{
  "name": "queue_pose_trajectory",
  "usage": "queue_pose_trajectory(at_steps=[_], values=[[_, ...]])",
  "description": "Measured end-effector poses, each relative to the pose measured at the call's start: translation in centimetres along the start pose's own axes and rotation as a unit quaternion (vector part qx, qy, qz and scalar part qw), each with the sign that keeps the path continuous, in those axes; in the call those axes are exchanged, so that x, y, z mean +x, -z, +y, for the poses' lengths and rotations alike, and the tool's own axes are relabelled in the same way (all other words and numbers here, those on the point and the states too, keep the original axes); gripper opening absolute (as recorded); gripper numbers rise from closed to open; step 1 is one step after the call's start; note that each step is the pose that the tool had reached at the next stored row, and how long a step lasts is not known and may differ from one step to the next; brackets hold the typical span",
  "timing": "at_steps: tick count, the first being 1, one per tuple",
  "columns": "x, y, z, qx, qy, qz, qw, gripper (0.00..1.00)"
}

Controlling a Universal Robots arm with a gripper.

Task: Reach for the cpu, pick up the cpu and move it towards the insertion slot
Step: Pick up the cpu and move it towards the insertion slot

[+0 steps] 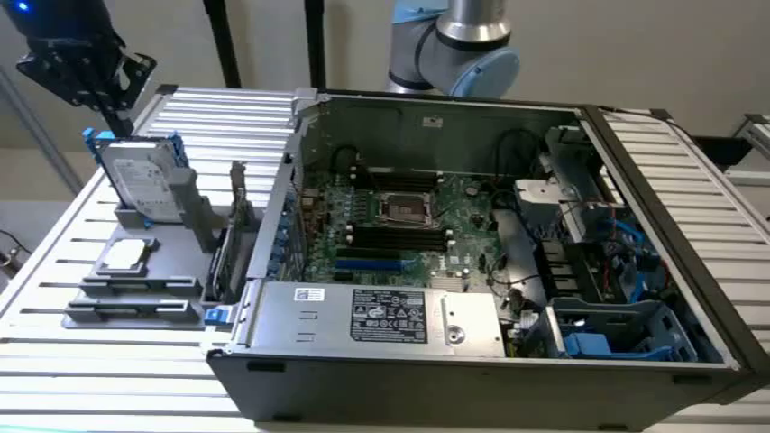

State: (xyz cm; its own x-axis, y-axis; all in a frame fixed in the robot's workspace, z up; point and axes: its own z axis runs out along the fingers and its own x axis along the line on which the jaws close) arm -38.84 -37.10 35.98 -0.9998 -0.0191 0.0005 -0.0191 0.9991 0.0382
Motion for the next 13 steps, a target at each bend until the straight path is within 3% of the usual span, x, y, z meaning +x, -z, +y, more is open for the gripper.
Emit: queue_pose_trajectory(at_steps=[13], values=[[0.00,0.00,0.00,0.0000,0.000,0.0000,1.0000,0.11]])
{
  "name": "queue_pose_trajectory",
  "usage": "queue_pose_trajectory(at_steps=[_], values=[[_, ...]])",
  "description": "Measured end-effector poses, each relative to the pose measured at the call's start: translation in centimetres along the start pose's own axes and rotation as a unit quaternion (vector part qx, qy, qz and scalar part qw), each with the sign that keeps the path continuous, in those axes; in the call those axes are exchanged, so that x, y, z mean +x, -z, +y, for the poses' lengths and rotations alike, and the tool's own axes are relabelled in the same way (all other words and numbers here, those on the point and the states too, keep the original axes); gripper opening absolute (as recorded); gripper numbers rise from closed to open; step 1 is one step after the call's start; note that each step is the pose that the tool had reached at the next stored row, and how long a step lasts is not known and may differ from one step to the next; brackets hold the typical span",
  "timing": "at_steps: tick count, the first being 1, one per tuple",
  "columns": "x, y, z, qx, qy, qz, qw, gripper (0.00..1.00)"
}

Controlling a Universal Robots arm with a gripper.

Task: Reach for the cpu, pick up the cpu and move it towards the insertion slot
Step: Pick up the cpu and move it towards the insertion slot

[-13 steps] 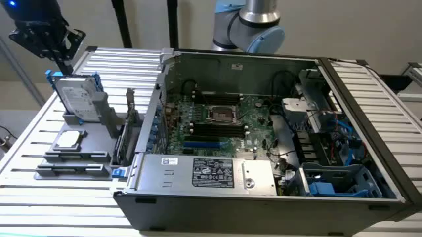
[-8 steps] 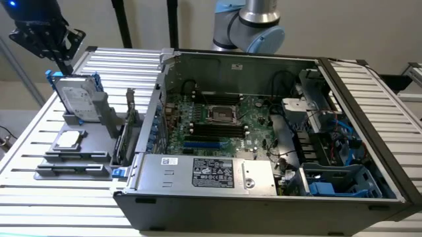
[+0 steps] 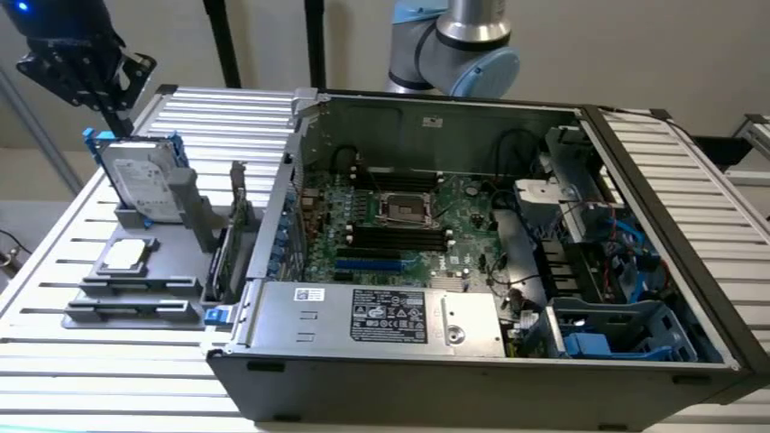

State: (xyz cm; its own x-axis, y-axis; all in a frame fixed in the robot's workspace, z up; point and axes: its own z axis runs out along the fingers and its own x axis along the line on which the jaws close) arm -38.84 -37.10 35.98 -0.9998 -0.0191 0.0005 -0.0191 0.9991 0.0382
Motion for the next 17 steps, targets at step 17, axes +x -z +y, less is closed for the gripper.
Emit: queue_pose_trajectory(at_steps=[17], values=[[1.2,-0.10,-2.77,0.0000,0.000,0.0000,1.0000,0.11]])
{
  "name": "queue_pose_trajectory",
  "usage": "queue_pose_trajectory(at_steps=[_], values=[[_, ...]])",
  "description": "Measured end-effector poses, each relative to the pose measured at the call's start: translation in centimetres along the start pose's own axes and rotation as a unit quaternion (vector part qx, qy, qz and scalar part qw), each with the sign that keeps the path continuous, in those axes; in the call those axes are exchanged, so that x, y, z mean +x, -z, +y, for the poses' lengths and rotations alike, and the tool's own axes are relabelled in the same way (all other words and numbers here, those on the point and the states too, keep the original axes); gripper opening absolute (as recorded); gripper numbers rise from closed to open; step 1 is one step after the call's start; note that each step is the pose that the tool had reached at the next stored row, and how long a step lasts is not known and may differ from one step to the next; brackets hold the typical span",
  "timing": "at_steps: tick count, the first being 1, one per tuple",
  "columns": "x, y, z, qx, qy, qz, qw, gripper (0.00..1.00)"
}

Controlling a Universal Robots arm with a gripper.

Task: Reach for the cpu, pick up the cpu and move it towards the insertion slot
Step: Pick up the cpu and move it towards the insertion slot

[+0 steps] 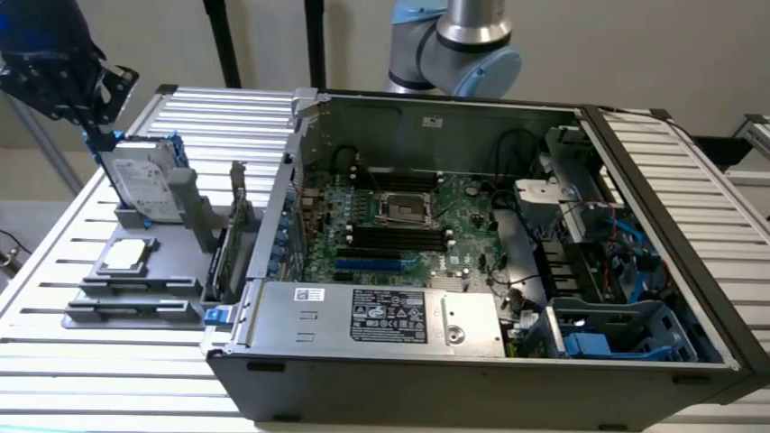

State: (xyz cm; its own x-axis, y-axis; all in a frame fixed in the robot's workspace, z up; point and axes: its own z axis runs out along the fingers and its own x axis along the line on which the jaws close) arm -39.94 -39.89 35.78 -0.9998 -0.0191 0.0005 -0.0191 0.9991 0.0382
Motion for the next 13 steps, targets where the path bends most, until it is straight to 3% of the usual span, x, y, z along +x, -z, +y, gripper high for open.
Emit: queue_pose_trajectory(at_steps=[5,11,13], values=[[1.8,-0.34,-0.84,0.0000,0.000,0.0001,1.0000,0.11],[4.6,-1.01,-0.88,0.0009,0.000,-0.0012,1.0000,0.11],[4.8,-1.08,-0.88,0.0017,0.000,-0.0026,1.0000,0.11]])
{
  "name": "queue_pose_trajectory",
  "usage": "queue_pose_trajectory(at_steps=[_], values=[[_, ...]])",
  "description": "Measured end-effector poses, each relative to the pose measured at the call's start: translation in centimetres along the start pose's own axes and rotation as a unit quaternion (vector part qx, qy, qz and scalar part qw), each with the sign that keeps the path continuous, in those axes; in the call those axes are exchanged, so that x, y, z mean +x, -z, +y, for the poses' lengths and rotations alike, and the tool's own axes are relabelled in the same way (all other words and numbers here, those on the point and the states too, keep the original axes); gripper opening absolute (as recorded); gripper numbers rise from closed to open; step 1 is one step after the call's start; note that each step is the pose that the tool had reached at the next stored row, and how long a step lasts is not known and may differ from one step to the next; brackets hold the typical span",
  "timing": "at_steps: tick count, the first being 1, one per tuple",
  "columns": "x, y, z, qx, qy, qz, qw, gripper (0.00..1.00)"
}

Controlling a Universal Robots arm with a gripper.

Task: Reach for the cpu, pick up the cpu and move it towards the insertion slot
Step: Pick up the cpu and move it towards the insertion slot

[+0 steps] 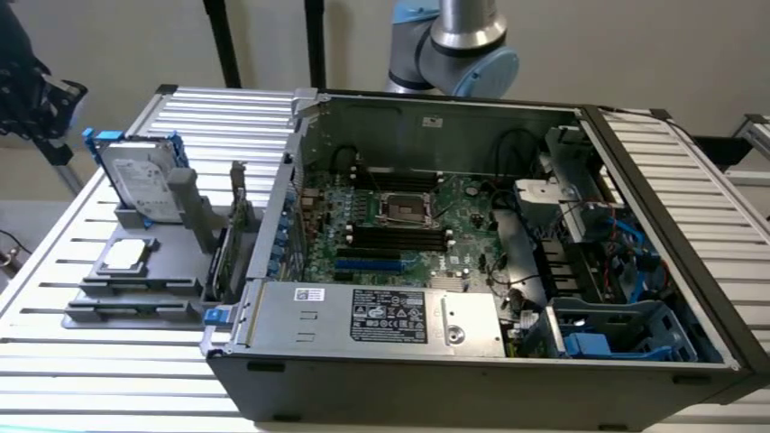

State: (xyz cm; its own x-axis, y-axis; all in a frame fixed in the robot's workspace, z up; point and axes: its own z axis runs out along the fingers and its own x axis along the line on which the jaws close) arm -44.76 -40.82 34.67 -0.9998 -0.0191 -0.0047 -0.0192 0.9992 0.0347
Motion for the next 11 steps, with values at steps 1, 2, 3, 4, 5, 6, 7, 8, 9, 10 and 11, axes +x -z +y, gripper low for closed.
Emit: queue_pose_trajectory(at_steps=[1,2,3,4,5,6,7,8,9,10,11], values=[[0.00,0.00,0.00,0.0000,0.000,0.0000,1.0000,0.11],[0.00,0.00,0.00,0.0001,0.000,0.0000,1.0000,0.11],[0.00,0.00,0.00,0.0001,0.000,0.0000,1.0000,0.11],[0.00,0.00,0.00,0.0001,0.000,0.0000,1.0000,0.11],[0.00,0.00,0.00,0.0001,0.000,0.0000,1.0000,0.12],[0.00,0.00,0.00,0.0001,0.000,0.0000,1.0000,0.12],[0.00,0.00,0.00,0.0001,0.000,0.0000,1.0000,0.24],[0.01,0.00,0.00,0.0001,0.000,0.0000,1.0000,0.24],[0.01,0.00,0.00,0.0001,0.000,0.0000,1.0000,0.30],[0.01,-0.01,0.00,0.0002,0.000,0.0001,1.0000,0.30],[0.01,-0.01,0.00,0.0002,0.000,0.0000,1.0000,0.36]])
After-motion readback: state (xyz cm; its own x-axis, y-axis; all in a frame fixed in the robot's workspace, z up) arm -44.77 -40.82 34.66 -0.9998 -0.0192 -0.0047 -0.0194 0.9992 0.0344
